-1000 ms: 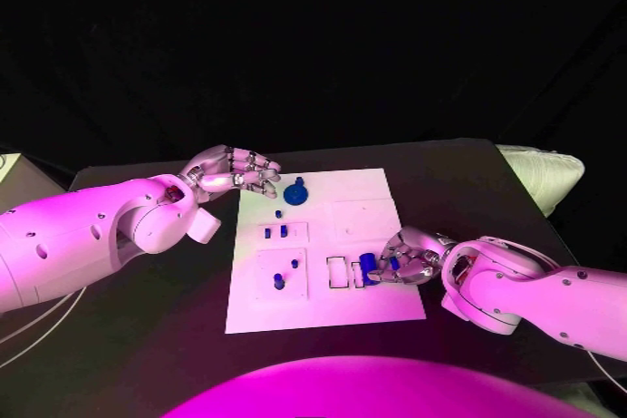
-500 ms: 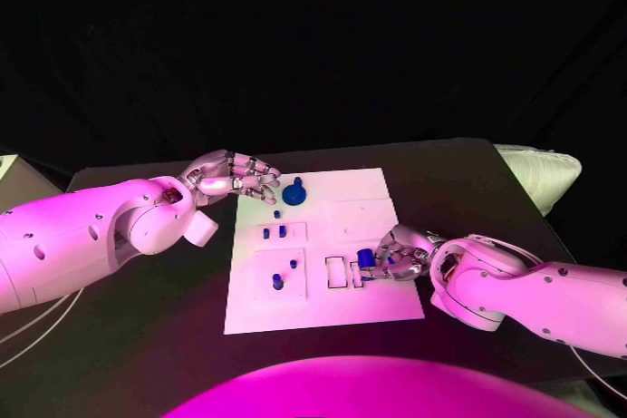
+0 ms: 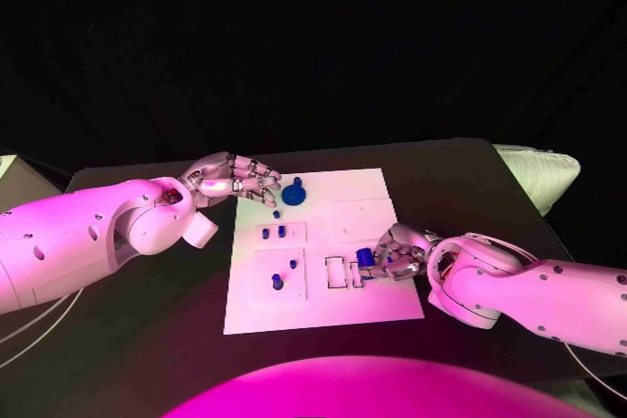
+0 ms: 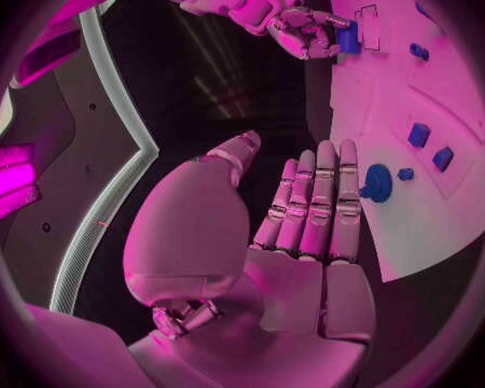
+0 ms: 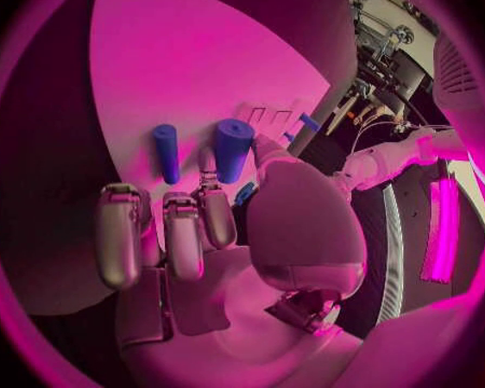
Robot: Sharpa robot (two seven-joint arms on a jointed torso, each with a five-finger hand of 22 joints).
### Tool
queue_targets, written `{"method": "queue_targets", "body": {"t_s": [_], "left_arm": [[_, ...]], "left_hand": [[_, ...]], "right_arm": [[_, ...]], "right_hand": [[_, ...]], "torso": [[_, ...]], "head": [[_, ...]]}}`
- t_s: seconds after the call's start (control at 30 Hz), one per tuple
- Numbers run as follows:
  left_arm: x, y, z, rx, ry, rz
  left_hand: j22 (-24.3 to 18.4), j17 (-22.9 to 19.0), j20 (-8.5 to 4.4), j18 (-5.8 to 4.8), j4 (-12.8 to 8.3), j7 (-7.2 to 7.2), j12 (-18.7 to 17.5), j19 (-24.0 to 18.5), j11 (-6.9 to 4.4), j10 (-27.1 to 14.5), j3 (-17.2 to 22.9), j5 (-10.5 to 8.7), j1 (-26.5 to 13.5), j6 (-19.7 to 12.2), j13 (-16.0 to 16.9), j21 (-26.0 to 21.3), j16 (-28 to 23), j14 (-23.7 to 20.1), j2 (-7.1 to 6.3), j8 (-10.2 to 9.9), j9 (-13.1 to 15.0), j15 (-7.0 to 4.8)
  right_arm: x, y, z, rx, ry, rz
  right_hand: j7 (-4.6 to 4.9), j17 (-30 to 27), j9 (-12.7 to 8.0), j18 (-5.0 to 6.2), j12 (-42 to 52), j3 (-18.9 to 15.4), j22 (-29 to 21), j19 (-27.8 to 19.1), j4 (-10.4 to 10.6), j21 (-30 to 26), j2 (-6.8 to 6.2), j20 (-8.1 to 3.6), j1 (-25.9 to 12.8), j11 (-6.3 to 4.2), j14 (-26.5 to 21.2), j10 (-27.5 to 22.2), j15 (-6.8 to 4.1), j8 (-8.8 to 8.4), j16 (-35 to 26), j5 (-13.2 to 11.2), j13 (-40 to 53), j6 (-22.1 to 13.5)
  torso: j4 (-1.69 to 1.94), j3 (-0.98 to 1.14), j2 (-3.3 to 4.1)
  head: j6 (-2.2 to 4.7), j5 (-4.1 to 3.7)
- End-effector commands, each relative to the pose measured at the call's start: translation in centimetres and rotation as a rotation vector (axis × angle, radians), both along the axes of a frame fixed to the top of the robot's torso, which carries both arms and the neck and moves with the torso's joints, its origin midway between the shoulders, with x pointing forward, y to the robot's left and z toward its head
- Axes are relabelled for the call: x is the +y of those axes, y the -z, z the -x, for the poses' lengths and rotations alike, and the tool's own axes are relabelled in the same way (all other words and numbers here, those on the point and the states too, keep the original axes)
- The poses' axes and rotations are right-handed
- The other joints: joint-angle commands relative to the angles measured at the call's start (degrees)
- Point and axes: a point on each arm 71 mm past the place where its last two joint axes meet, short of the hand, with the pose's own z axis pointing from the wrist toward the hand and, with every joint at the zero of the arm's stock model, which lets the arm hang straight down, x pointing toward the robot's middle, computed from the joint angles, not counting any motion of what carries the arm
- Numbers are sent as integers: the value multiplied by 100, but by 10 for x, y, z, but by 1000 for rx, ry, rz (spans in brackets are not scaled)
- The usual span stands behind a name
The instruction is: Assemble the parts on the task board
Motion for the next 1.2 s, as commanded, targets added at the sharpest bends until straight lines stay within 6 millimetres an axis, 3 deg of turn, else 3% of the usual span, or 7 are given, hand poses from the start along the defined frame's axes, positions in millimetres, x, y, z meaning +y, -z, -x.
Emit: {"method": "queue_targets", "body": {"t_s": [0.03, 0.1, 0.17, 0.43, 0.83, 0.97, 1.2], "left_arm": [[-3, 0, 2, 10, 29, 14], [-3, 0, 2, 10, 30, 14], [-3, 0, 2, 11, 31, 14], [-4, 1, 1, 11, 35, 15], [-3, 1, 1, 8, 31, 8], [-3, 1, 1, 6, 30, 6], [-3, 1, 1, 3, 30, 5]], "left_hand": [[-9, 2, -13, 70, 23, 139, 11, 44, 12, -47, -9, 35, 6, 20, -6, -29, 38, -47, 58, 17, 1, -7], [-11, 2, -13, 70, 23, 140, 12, 46, 13, -50, -7, 36, 14, 19, -6, -31, 40, -49, 63, 18, 1, -6], [-11, 2, -13, 70, 23, 140, 12, 46, 13, -50, -7, 36, 14, 19, -6, -31, 40, -49, 63, 18, 1, -6], [-17, 1, -12, 71, 17, 142, 17, 54, 15, -59, -1, 36, 48, 16, -5, -37, 44, -57, 71, 19, -1, -4], [-23, 0, -13, 71, 10, 143, 24, 62, 16, -64, 10, 39, 82, 15, -5, -42, 50, -62, 83, 22, -3, -3], [-24, 0, -13, 71, 8, 144, 26, 65, 16, -67, 14, 41, 93, 15, -5, -43, 52, -63, 86, 23, -3, -3], [-27, 0, -14, 72, 6, 145, 28, 69, 17, -71, 20, 43, 107, 14, -5, -46, 54, -64, 94, 23, -4, -3]], "right_arm": [[-4, 10, 4, 59, 20, 48], [-4, 9, 4, 53, 28, 44], [-5, 8, 5, 48, 38, 35], [-6, 4, 8, 87, 114, -44], [-5, -5, 6, 102, 158, -96], [-5, -11, 5, 79, 155, -108], [-2, -29, 1, 27, 149, -138]], "right_hand": [[28, 1509, -332, -93, -38, 116, 1260, 412, -130, -19, 64, -3, 493, 32, 607, -16, 14, -28, 19, 68, 164, -45], [30, 1509, -358, -99, -48, 387, 1273, 420, -250, 12, 81, -5, 856, 28, 607, -10, 12, -57, 19, 16, 188, -34], [32, 1509, -391, -104, -52, 638, 1284, 427, -255, 39, 16, -8, 955, 28, 607, 3, 13, -85, 19, 152, 215, 15], [22, 1509, -440, -110, -64, 1216, 1300, 435, -166, 65, -259, -14, 819, 17, 607, 41, 3, -120, 19, 620, 278, 119], [9, 1509, -432, -108, -84, 1369, 1300, 434, -106, 53, -386, -18, 635, 8, 607, 44, -3, -97, 19, 813, 285, 166], [-11, 1509, -413, -107, -96, 1537, 1300, 433, -163, 48, -453, -33, 634, -12, 607, 47, -21, -64, 19, 1082, 297, 198], [-15, 1509, -404, -108, -105, 1601, 1302, 435, -184, 53, -479, -37, 615, -17, 607, 46, -25, -49, 19, 1167, 297, 211]], "torso": [[1, 1, 2], [0, 1, 1], [-2, 0, -1], [-6, 5, -3], [3, 2, 0], [0, 0, -2], [4, -2, 1]], "head": [[0, -14], [0, -25], [0, -32], [0, -42], [0, -50], [0, -47], [0, -45]]}}
